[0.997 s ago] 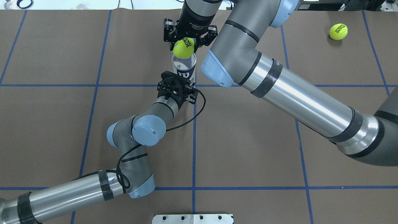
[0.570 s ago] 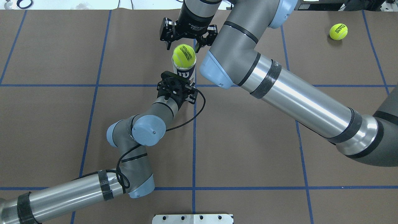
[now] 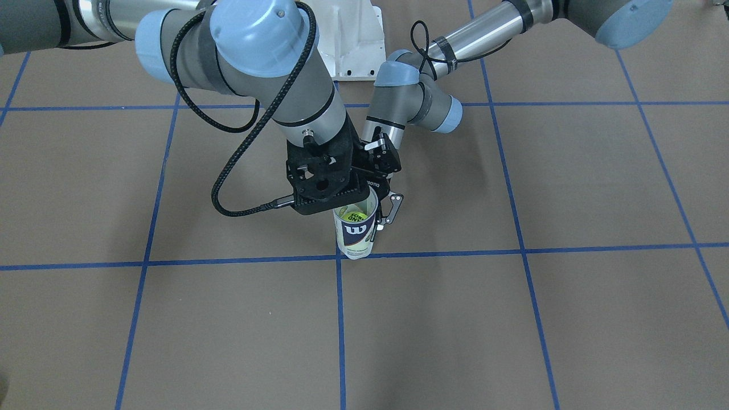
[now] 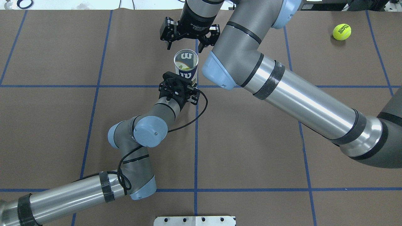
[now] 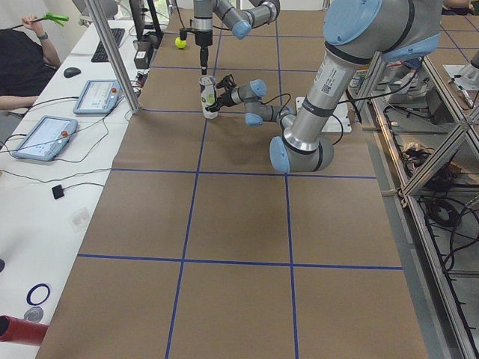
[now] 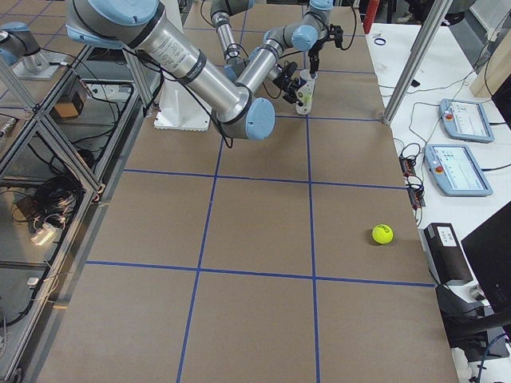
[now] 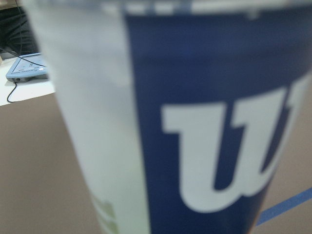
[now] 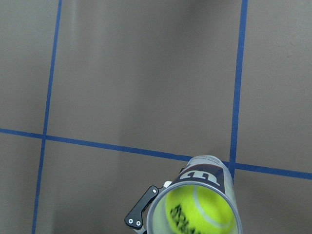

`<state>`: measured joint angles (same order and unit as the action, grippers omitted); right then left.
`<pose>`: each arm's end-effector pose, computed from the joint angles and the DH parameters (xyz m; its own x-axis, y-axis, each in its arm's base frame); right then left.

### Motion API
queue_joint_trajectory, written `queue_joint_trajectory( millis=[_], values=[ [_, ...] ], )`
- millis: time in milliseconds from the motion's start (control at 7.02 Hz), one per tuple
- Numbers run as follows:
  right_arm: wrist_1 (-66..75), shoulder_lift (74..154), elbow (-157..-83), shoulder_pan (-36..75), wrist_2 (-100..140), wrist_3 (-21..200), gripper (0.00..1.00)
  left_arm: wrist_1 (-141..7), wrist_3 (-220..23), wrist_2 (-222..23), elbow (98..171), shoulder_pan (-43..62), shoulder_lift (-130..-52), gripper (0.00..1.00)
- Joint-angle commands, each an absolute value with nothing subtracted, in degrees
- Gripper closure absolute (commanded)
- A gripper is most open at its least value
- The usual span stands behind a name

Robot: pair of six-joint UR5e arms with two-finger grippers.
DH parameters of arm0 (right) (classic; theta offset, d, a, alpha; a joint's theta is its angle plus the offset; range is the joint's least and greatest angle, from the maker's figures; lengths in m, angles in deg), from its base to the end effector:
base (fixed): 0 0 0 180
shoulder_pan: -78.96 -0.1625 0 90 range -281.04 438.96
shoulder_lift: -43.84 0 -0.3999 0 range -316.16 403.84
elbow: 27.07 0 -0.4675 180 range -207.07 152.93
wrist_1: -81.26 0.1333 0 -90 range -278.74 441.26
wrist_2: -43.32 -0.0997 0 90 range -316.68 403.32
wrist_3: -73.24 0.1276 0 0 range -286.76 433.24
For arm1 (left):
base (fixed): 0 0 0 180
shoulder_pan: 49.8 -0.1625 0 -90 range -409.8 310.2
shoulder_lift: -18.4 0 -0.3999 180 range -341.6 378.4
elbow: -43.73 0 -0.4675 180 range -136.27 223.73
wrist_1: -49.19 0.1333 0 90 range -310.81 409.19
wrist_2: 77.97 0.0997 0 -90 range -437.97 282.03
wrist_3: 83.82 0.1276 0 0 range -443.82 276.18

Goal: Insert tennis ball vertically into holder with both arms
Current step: 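Move the right gripper to the other yellow ball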

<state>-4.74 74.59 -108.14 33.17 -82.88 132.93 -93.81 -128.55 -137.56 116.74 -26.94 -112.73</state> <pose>-0.5051 -0.6023 -0.0138 0.4742 -0.0966 0.8751 -0.0053 0.9936 0.1126 0.6779 -0.5006 0.1998 0.7054 0.3675 -0.6061 0.4101 0.4858 0.7719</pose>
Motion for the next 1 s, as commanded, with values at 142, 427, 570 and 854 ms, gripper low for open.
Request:
queue_joint_trajectory(
  millis=[142, 427, 570, 854],
  values=[
    [-4.5, 78.7, -108.2, 24.9, -83.6, 125.5, 0.01, -93.9, -128.6, -137.6, 116.9, -26.9, -112.7, 0.29],
    [-4.7, 87.6, -106.7, 16.0, -84.0, 104.5, 0.02, -93.9, -128.6, -137.6, 116.9, -26.9, -112.7, 0.29],
    [-4.5, 90.5, -103.5, 12.5, -84.3, 94.7, 0.02, -93.9, -128.6, -137.6, 117.0, -26.9, -112.9, 0.28],
    [-1.0, 92.5, -94.4, 8.6, -84.0, 80.2, 0.02, -93.9, -128.6, -137.6, 117.1, -26.9, -112.9, 0.27]
  ],
)
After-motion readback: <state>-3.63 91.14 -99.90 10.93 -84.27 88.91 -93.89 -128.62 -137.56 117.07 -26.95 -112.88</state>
